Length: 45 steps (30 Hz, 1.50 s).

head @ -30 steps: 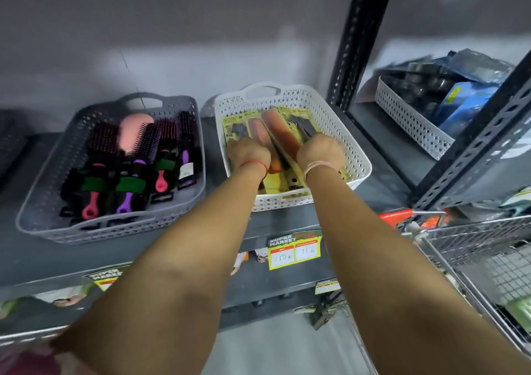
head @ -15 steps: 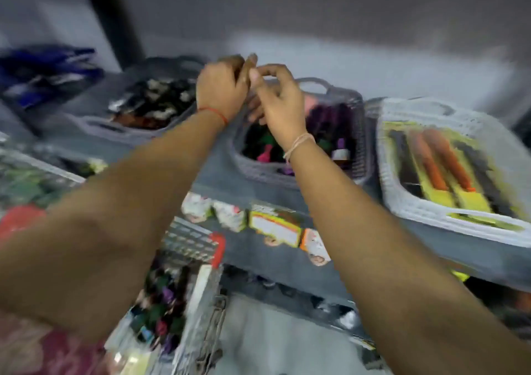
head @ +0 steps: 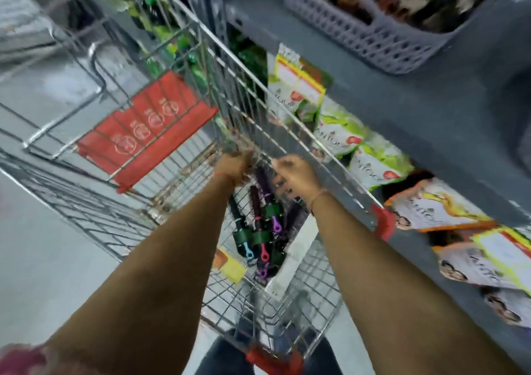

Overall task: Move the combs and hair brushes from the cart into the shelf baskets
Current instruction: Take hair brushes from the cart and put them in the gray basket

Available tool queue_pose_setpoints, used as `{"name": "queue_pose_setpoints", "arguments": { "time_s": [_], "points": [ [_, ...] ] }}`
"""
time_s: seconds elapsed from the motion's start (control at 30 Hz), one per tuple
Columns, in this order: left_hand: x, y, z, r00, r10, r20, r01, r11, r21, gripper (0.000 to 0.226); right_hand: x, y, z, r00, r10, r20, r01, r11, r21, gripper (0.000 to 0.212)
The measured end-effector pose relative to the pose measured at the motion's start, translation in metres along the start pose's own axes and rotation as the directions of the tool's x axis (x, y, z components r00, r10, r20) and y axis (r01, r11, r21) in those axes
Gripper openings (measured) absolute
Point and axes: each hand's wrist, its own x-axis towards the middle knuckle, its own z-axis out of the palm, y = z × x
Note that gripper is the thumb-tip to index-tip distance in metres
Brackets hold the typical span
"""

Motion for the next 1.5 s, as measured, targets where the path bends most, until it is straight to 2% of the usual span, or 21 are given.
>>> {"name": "queue_pose_setpoints", "arguments": {
  "time_s": [0.07,0.17,0.27,0.37,0.43,0.47,0.53,0.63,0.7,0.77,0.83,0.93,1.07,1.13,1.2,1.27,1.33,1.4,1.5],
  "points": [
    [0.013,-0.036,0.008,0.991,-0.128,0.045,0.128,0.992,0.008,0.014,0.015,0.031,0.011,0.993,0.119,0.028,-0.115,0.988,-0.108,0.031],
    [0.036,-0.087,0.025,0.961,-0.271,0.062,0.27,0.963,0.025,0.041,0.038,0.068,0.024,0.976,0.215,0.041,-0.2,0.954,-0.224,0.022],
    [0.045,-0.12,0.044,0.932,-0.358,0.049,0.348,0.927,0.14,0.045,0.053,0.091,0.028,0.974,0.226,0.017,-0.199,0.891,-0.408,0.04],
    [0.047,-0.136,0.061,0.935,-0.353,0.023,0.325,0.884,0.336,0.049,0.067,0.102,0.038,0.973,0.232,0.011,-0.187,0.809,-0.557,0.051],
    [0.046,-0.141,0.072,0.945,-0.326,-0.017,0.302,0.852,0.427,0.051,0.074,0.108,0.046,0.974,0.227,-0.026,-0.185,0.72,-0.669,0.057],
    [0.047,-0.144,0.079,0.953,-0.299,-0.04,0.281,0.833,0.477,0.052,0.077,0.111,0.05,0.974,0.217,-0.063,-0.198,0.682,-0.704,0.061],
    [0.049,-0.147,0.087,0.957,-0.278,-0.081,0.278,0.805,0.524,0.058,0.081,0.115,0.055,0.97,0.207,-0.124,-0.233,0.672,-0.703,0.066],
    [0.054,-0.149,0.089,0.936,-0.327,-0.128,0.348,0.811,0.47,0.065,0.085,0.116,0.056,0.961,0.241,-0.136,-0.271,0.72,-0.639,0.067],
    [0.053,-0.149,0.089,0.915,-0.363,-0.176,0.404,0.825,0.395,0.065,0.087,0.114,0.054,0.95,0.276,-0.143,-0.308,0.775,-0.552,0.055],
    [0.053,-0.151,0.087,0.883,-0.403,-0.241,0.458,0.853,0.251,0.059,0.087,0.112,0.049,0.936,0.315,-0.156,-0.351,0.837,-0.42,0.045],
    [0.054,-0.152,0.083,0.852,-0.445,-0.276,0.473,0.88,0.039,0.051,0.087,0.113,0.044,0.93,0.334,-0.155,-0.365,0.893,-0.263,0.039],
    [0.047,-0.146,0.073,0.85,-0.444,-0.284,0.409,0.895,-0.175,0.045,0.079,0.113,0.04,0.946,0.275,-0.174,-0.304,0.938,-0.169,0.032],
    [0.037,-0.133,0.062,0.884,-0.387,-0.263,0.278,0.886,-0.371,0.035,0.056,0.105,0.041,0.954,0.208,-0.217,-0.206,0.978,0.032,0.038],
    [0.027,-0.126,0.051,0.906,-0.341,-0.25,0.218,0.884,-0.414,0.039,0.037,0.093,0.04,0.957,0.173,-0.235,-0.143,0.98,0.138,0.038],
    [0.017,-0.116,0.035,0.931,-0.323,-0.167,0.194,0.829,-0.524,0.047,0.017,0.076,0.037,0.962,0.132,-0.241,-0.075,0.97,0.233,0.037],
    [0.009,-0.105,0.011,0.974,-0.221,-0.047,0.146,0.772,-0.618,0.042,-0.004,0.056,0.029,0.969,0.077,-0.233,-0.003,0.953,0.302,0.035],
    [-0.002,-0.077,-0.011,0.997,-0.034,0.066,0.068,0.759,-0.647,0.033,-0.024,0.031,0.018,0.975,-0.014,-0.223,0.098,0.923,0.371,0.032],
    [-0.018,-0.038,-0.024,0.978,0.118,0.17,0.037,0.708,-0.706,0.036,-0.044,0.006,0.005,0.964,-0.11,-0.242,0.208,0.879,0.43,0.037],
    [-0.047,0.034,-0.023,0.884,0.367,0.291,-0.027,0.66,-0.751,0.053,-0.073,-0.031,-0.022,0.889,-0.255,-0.38,0.422,0.778,0.465,0.04]
  ]
}}
